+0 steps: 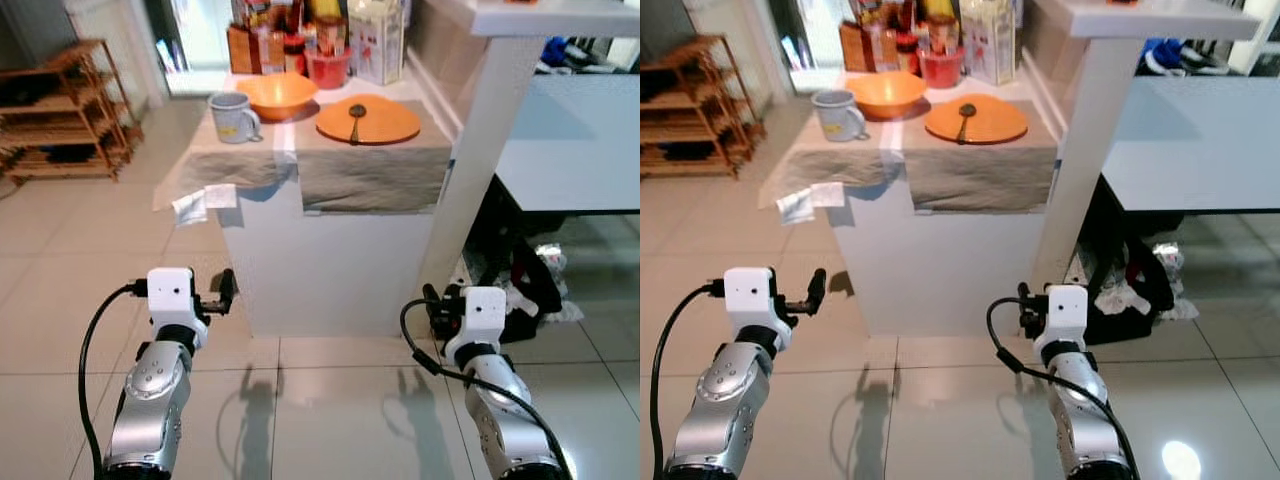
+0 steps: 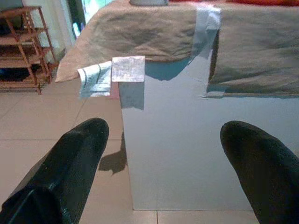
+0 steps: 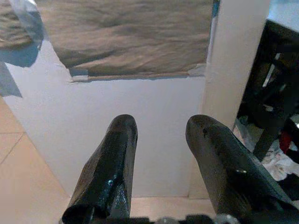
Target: Setting the table
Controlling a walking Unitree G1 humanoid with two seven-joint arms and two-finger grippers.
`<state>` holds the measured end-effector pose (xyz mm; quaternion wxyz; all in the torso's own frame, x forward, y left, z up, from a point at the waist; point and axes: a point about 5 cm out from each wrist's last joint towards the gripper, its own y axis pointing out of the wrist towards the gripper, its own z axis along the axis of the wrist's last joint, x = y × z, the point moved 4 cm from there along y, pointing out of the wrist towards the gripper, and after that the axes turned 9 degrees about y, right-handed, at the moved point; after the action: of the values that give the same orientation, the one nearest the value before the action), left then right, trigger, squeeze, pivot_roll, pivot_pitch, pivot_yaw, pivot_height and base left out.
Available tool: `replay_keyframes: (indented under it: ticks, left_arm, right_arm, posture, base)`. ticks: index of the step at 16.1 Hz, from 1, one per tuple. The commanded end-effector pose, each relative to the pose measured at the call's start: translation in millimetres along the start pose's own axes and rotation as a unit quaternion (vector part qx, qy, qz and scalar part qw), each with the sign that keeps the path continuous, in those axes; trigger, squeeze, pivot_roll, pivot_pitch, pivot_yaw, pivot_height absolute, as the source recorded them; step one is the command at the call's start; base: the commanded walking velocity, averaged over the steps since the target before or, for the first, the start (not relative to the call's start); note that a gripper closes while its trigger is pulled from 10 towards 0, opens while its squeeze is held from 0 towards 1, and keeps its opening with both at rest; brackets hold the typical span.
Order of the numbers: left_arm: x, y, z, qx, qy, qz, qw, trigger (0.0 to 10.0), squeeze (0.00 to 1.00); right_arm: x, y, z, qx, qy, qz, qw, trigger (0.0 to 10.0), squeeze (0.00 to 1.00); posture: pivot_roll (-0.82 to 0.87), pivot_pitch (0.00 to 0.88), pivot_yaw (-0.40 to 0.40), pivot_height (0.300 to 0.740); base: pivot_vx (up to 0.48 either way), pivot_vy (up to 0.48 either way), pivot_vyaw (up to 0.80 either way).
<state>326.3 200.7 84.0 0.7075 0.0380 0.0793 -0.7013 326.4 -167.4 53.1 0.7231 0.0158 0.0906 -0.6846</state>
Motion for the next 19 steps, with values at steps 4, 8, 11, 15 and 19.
replay_keyframes:
  ticks: [4,8,11,15,19]
  left_arm:
    - [-3.9,1.7,13.7,0.03,-0.002,0.015,0.999,10.0,0.0]
    - [-0.7,8.7,41.3,0.07,0.012,0.008,0.997,10.0,0.0]
    - [0.0,10.8,41.9,0.068,0.017,0.005,0.997,10.0,0.0]
    - [1.8,9.2,40.9,0.066,0.015,-0.001,0.998,10.0,0.0]
    - [8.0,8.9,40.9,0.065,0.022,-0.011,0.998,10.0,0.0]
  right_arm:
    - [-3.7,4.5,26.0,0.063,-0.016,0.004,0.998,10.0,0.0]
    - [-10.3,13.4,70.3,0.134,-0.02,0.008,0.991,10.0,0.0]
    - [-16.4,17.6,83.1,0.152,-0.022,0.014,0.988,10.0,0.0]
    - [-22.6,17.2,88.4,0.157,-0.022,0.021,0.987,10.0,0.0]
    - [-24.2,17.0,89.9,0.158,-0.024,0.025,0.987,10.0,0.0]
  posture:
    - [-0.1,0.0,0.042,0.74]
    - [-0.11,0.0,0.044,0.74]
    - [-0.11,0.0,0.048,0.74]
    - [-0.1,0.0,0.047,0.74]
    - [-0.1,0.0,0.048,0.74]
  base:
    - [0.435,0.0,0.0]
    - [0.435,0.0,0.0]
    - [0.435,0.0,0.0]
    - [0.438,0.0,0.0]
    - [0.111,0.0,0.0]
